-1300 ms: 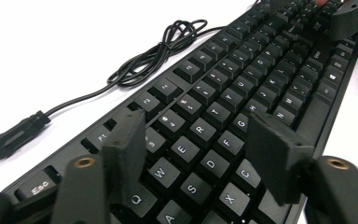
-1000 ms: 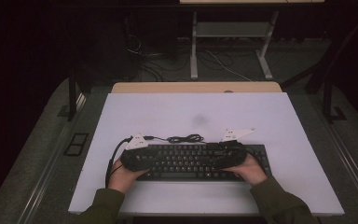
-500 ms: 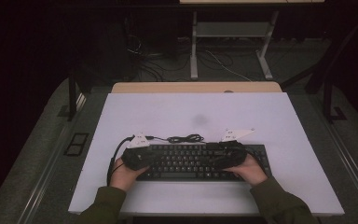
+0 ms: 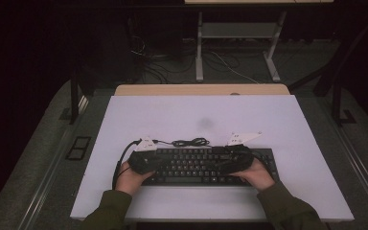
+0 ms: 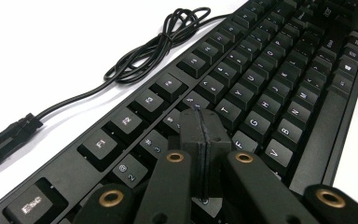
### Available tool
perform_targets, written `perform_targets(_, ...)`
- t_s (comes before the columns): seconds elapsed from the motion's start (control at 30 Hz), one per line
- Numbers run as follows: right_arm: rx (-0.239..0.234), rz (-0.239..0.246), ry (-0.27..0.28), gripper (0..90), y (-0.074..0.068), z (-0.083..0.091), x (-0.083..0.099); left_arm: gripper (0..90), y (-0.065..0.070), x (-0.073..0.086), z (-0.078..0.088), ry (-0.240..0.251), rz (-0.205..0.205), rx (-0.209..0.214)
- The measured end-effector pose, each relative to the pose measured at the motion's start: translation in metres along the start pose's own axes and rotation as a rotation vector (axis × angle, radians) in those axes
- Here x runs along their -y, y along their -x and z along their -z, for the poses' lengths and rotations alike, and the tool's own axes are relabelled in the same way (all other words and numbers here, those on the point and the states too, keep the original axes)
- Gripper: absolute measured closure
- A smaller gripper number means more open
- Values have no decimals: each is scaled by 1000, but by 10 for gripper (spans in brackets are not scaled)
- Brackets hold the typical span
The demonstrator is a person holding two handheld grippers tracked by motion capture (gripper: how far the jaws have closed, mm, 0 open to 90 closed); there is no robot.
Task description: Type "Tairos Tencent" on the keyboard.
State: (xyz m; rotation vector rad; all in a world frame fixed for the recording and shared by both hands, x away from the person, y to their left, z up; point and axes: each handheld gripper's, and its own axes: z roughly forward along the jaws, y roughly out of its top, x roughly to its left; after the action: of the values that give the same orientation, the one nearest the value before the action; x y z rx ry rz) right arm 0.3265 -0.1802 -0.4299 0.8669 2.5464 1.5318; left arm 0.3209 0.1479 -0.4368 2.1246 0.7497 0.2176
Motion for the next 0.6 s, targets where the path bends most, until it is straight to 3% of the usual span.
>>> perform_targets(0.6, 2, 2, 2, 267, 0, 0, 0, 892, -1, 2, -3, -3, 12, 9)
